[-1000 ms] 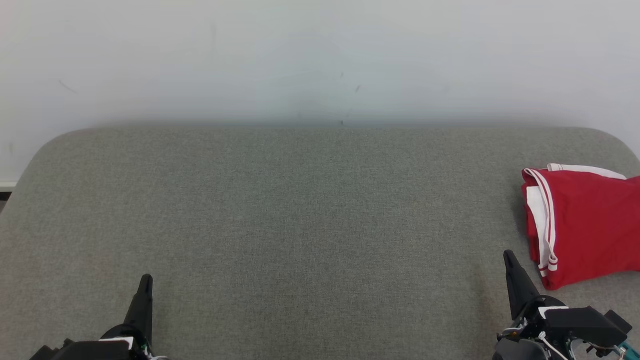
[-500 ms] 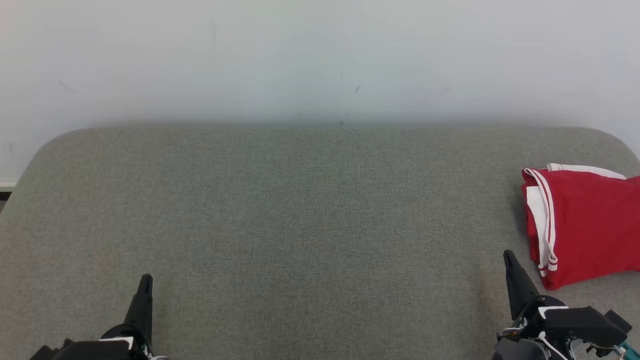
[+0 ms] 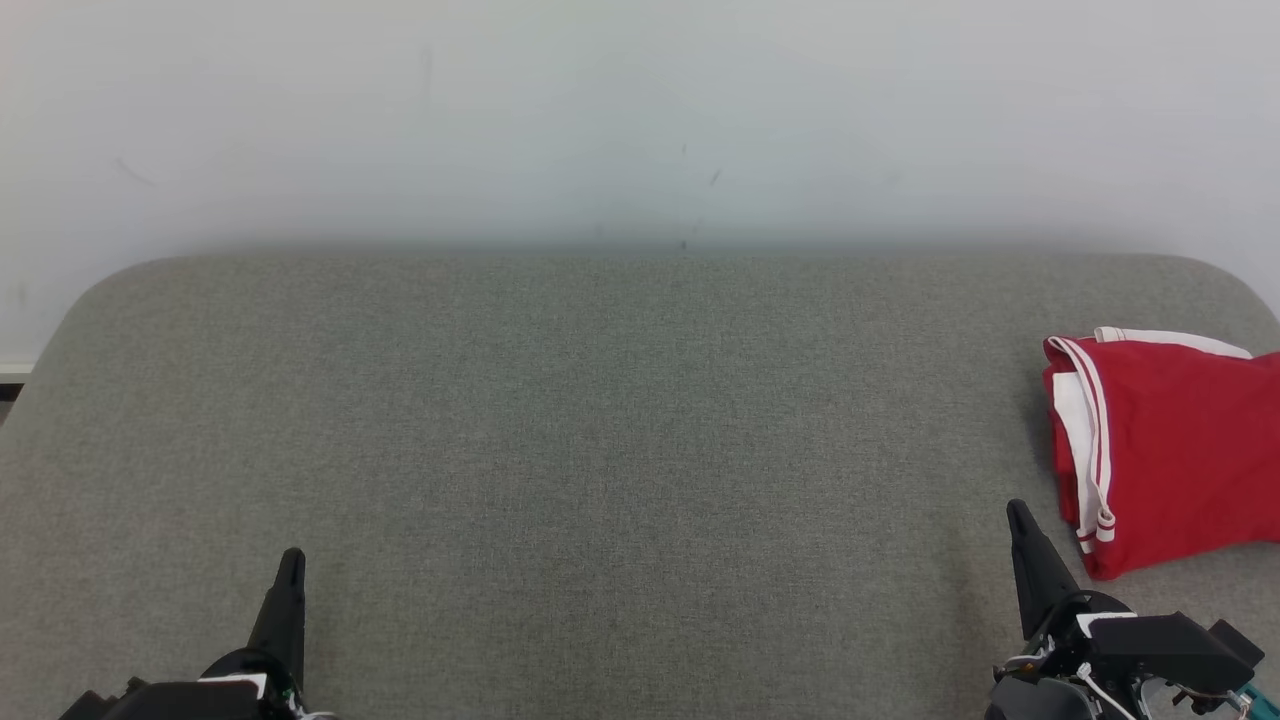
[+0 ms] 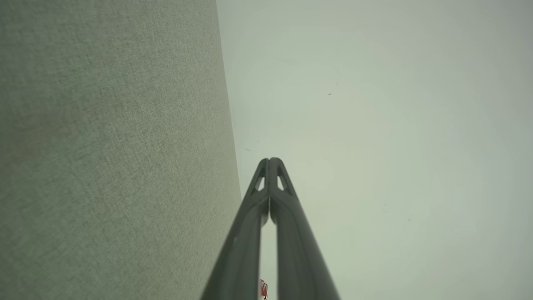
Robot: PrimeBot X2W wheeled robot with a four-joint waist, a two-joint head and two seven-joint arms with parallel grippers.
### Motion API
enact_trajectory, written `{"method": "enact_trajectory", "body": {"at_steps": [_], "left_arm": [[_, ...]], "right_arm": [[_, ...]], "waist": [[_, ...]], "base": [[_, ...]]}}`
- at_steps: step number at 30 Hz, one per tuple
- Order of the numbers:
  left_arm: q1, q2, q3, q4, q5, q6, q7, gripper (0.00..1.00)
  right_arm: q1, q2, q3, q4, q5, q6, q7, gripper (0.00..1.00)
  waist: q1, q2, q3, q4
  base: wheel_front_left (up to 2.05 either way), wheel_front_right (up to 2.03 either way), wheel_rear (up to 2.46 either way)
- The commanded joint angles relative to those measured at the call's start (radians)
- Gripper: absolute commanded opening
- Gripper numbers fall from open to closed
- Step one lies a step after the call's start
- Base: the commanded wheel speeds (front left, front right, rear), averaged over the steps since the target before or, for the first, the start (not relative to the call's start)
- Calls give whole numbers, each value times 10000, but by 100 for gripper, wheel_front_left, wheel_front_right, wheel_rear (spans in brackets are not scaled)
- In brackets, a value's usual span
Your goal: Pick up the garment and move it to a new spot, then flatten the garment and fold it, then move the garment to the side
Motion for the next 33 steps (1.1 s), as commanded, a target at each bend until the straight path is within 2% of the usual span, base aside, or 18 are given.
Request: {"method": "enact_trajectory", "body": {"at_steps": [1, 33], "left_arm": [[-90, 42, 34, -31, -49, -5, -5, 0], [-90, 42, 37, -30, -49, -5, -5, 0]], "right_arm": [[-79, 6, -4, -17, 15, -21, 29, 0], [-79, 6, -3, -17, 15, -21, 28, 0]], "waist": [[0, 0, 0, 0], [0, 0, 0, 0]], "base": [[0, 0, 0], [0, 0, 0]]}}
